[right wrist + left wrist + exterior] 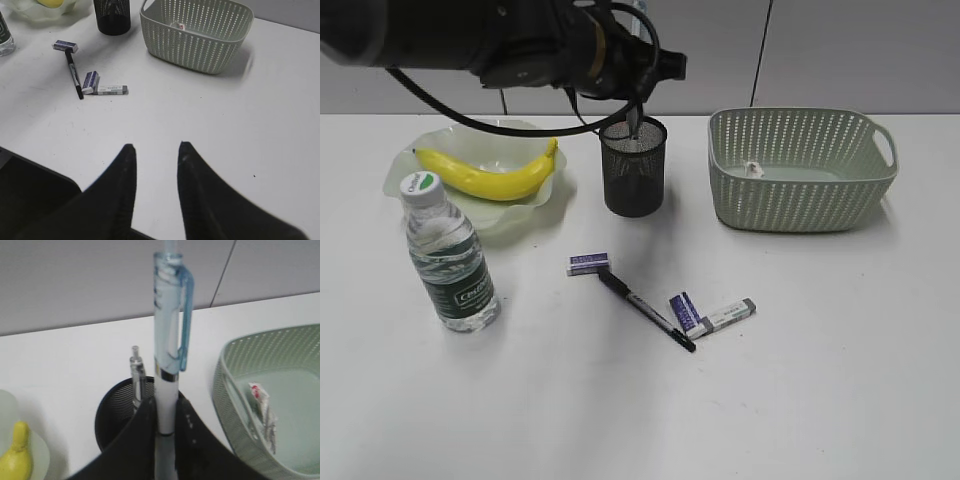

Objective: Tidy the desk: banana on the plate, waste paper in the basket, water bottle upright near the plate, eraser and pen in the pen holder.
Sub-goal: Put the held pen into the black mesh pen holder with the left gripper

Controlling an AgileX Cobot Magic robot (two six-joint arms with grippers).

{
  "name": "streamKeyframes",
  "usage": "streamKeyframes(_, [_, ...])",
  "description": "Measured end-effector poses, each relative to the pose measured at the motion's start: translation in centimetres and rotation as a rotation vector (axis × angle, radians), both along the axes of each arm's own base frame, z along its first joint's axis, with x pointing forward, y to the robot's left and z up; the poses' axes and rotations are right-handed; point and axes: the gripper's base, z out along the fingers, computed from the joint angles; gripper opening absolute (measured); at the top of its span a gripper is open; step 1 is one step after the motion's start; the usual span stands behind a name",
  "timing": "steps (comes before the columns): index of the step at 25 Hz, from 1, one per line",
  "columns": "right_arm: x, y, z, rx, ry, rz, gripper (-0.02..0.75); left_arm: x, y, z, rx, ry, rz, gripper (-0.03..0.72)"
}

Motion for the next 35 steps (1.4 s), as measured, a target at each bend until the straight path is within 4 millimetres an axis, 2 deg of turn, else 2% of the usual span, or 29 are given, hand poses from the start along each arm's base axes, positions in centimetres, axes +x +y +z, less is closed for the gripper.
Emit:
streamKeyframes(5, [0.0, 0.0, 0.0, 0.0, 0.0, 0.0, 0.241, 2.8, 1.8, -2.5, -0.03, 0.01, -0.004, 0.067])
streamKeyframes(10, [0.0, 0.0, 0.0, 0.0, 0.0, 0.0, 0.241, 4.6, 3.0, -4.3, -0.094, 0.01, -0.04, 0.067])
streamKeyframes(20, [0.0, 0.0, 0.0, 0.0, 0.0, 0.0, 0.241, 5.9, 3.1, -7.2, -0.121, 0.032, -0.079, 0.067])
streamKeyframes(23, [0.0, 0.0, 0.0, 0.0, 0.0, 0.0, 0.241, 5.9, 3.1, -7.2, -0.118, 0.03, -0.082, 0.129])
streamKeyframes(26, [0.0, 0.0, 0.0, 0.0, 0.0, 0.0, 0.241, 5.9, 3.1, -7.2, -0.118, 0.027, -0.084, 0.283])
streamKeyframes(28, [0.0, 0.0, 0.0, 0.0, 0.0, 0.0, 0.241, 5.9, 3.1, -7.1, -0.119, 0.027, -0.086, 0.351])
streamKeyframes(32, [0.0, 0.0, 0.0, 0.0, 0.0, 0.0, 0.241, 5.9, 3.2, -6.3, -0.126, 0.011, -0.085, 0.391])
streamKeyframes(35, [0.0, 0.0, 0.0, 0.0, 0.0, 0.0, 0.241, 5.4, 3.5, -3.3, -0.151, -0.042, -0.085, 0.393])
